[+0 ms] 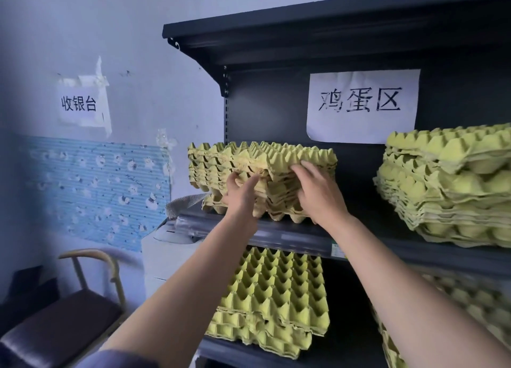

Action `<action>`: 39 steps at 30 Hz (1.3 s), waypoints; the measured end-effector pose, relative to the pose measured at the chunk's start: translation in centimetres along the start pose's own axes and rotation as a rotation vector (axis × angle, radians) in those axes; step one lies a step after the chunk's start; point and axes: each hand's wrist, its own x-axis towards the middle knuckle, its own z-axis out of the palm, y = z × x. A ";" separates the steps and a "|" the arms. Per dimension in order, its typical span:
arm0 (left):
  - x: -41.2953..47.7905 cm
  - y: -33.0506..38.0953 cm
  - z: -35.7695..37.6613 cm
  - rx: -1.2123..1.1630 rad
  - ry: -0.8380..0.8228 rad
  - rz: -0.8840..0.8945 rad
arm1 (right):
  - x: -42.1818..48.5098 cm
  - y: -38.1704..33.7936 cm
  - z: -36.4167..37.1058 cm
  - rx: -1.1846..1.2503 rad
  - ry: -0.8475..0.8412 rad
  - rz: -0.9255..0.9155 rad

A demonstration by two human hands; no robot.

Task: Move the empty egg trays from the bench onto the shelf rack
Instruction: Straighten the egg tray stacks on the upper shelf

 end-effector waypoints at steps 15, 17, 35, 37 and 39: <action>6.9 4.0 -10.0 1.054 0.097 0.732 | 3.3 -8.7 -0.5 -0.254 0.192 -0.093; 8.9 4.4 -10.7 1.026 0.070 0.683 | 3.9 -8.8 0.3 -0.210 0.187 0.030; 15.7 2.3 -10.8 0.281 0.019 0.276 | 2.2 -11.2 5.6 0.340 0.513 0.803; 16.4 2.3 -10.9 0.262 -0.024 0.196 | 2.2 -11.2 5.5 0.404 0.526 0.788; 18.3 1.9 -11.2 0.234 -0.044 0.161 | 2.2 -11.3 5.5 0.454 0.557 0.742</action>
